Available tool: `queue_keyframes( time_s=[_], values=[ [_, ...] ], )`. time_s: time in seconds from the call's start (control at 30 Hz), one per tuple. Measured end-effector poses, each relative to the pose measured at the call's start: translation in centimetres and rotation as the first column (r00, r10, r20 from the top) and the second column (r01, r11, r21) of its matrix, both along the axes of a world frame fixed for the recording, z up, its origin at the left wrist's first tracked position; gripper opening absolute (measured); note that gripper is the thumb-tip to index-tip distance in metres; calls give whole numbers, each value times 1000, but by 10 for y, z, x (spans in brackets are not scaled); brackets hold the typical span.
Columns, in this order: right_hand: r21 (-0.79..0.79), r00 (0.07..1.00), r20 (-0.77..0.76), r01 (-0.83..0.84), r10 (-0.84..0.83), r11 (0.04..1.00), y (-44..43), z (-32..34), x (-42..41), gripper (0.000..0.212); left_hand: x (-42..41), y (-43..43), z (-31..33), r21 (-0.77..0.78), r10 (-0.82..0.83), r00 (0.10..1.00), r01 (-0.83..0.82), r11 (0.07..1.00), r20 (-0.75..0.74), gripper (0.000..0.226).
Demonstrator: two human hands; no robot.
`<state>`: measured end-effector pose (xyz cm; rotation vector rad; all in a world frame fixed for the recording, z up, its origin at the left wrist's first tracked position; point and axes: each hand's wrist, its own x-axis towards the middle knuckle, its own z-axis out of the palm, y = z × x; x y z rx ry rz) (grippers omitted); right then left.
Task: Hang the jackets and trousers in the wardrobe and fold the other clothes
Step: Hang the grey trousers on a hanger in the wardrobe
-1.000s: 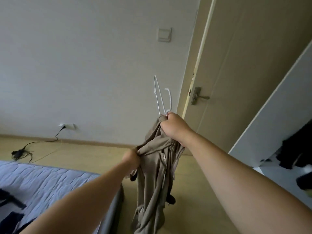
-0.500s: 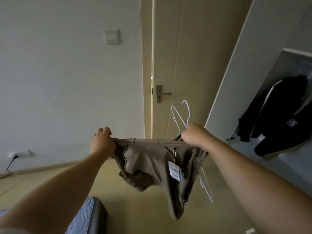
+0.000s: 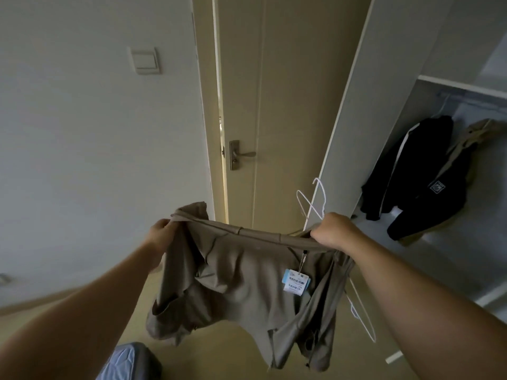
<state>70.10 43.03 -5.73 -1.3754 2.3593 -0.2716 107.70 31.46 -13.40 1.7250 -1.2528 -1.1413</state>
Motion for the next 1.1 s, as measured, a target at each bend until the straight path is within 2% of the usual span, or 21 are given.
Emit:
queue_keyframes(
  time_s=[0.07,0.17,0.3,0.37,0.47,0.53,0.57,0.6,0.63,0.7,0.73,0.8,0.87,0.93,1.0,1.03,1.1],
  values=[
    [10,1000,2,17,-17,1000,3,-5,-5,11,-2,-9,6,17,-43,996,45,999,-83,38],
    [28,998,-2,55,-55,998,8,-11,-12,11,-6,-17,24,46,-205,952,221,974,-227,41],
    [66,996,-30,85,-83,994,13,-17,-20,13,-20,-24,57,-31,-414,875,420,907,-250,35],
    [69,995,-24,94,-92,993,14,-19,-21,11,-28,-26,71,-66,-463,868,459,886,-178,29],
    [37,992,-54,114,-112,993,15,-18,-24,9,-43,-25,94,-9,-539,837,542,840,90,25],
    [10,989,-81,124,-123,992,17,-16,-27,14,-55,-22,108,148,-644,706,632,760,293,23],
    [-1,987,-90,131,-131,991,17,-15,-28,15,-60,-20,115,245,-694,638,652,717,334,25],
    [-10,985,-99,142,-142,990,16,-14,-30,13,-64,-19,122,334,-747,595,668,665,297,28],
    [-14,982,-107,154,-154,988,17,-13,-31,10,-67,-16,128,399,-792,577,690,604,200,29],
    [-12,979,-92,179,-180,984,16,-12,-32,8,-71,-10,136,415,-813,579,755,508,-59,33],
    [-11,979,-58,194,-194,981,15,-12,-33,12,-72,-10,138,388,-791,587,779,493,-172,36],
    [2,975,33,221,-221,975,16,-12,-33,31,-72,-8,137,328,-714,609,791,517,-344,43],
    [19,972,75,222,-223,975,18,-14,-30,49,-73,-9,133,292,-640,653,756,586,-405,47],
    [17,975,75,206,-207,978,20,-17,-22,56,-73,-10,129,274,-566,716,688,672,-409,40],
    [-1,987,66,150,-149,989,19,-19,-11,53,-75,-8,123,264,-466,796,580,771,-386,36],
    [-28,990,71,124,-122,992,18,-21,-5,50,-75,-6,119,251,-417,836,515,820,-357,34],
    [-78,990,98,106,-99,991,14,-20,7,61,-78,-1,109,203,-351,897,408,890,-268,32]
  ],
)
